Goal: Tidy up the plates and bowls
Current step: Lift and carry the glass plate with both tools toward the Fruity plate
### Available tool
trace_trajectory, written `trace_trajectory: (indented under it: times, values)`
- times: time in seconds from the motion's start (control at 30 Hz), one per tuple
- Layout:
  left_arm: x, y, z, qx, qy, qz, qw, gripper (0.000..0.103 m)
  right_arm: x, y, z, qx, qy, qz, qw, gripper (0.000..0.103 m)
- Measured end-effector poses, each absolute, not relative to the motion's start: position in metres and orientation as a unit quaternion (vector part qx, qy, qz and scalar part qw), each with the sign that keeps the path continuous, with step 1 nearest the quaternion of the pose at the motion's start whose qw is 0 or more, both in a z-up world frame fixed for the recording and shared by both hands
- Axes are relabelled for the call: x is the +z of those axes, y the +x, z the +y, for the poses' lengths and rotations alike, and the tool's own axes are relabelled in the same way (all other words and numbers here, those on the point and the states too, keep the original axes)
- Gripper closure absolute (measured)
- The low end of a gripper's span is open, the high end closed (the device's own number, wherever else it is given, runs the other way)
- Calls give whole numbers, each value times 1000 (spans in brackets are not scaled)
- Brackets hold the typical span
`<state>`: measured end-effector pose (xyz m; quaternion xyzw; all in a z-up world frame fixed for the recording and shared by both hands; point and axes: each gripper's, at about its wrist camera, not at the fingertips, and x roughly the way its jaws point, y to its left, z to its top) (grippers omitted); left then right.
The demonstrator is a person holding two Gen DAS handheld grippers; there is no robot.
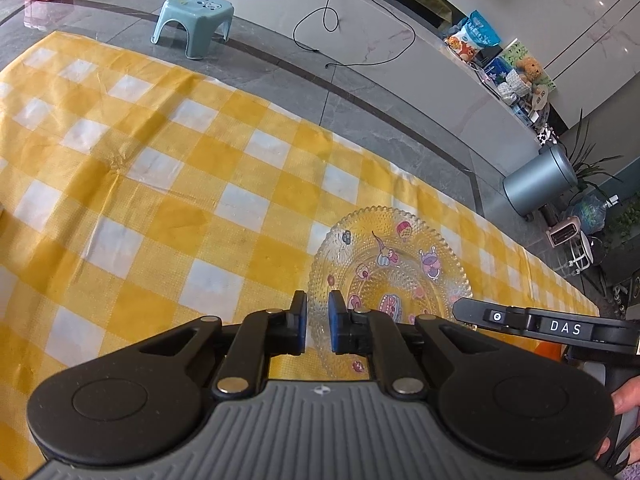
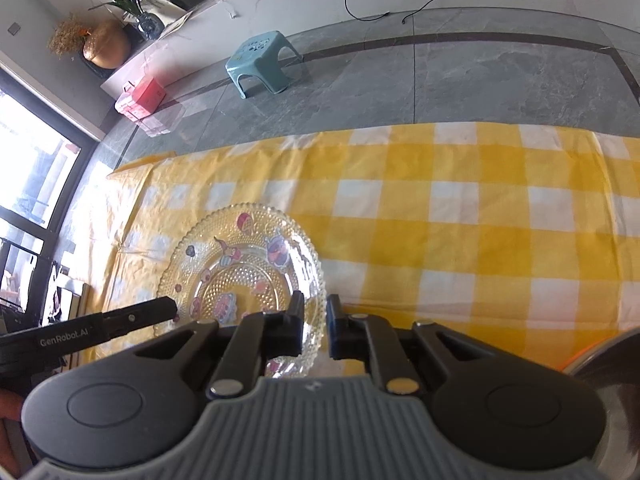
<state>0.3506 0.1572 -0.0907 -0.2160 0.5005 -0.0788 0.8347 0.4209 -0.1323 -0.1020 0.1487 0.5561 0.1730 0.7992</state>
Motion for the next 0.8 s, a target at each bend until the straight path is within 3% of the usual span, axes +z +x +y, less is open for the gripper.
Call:
trace_trajectory:
  times: [0.8]
  values:
    - [4,289,159,-78,-218,453,861,92,-1,356,-143,191,177,503,824,95]
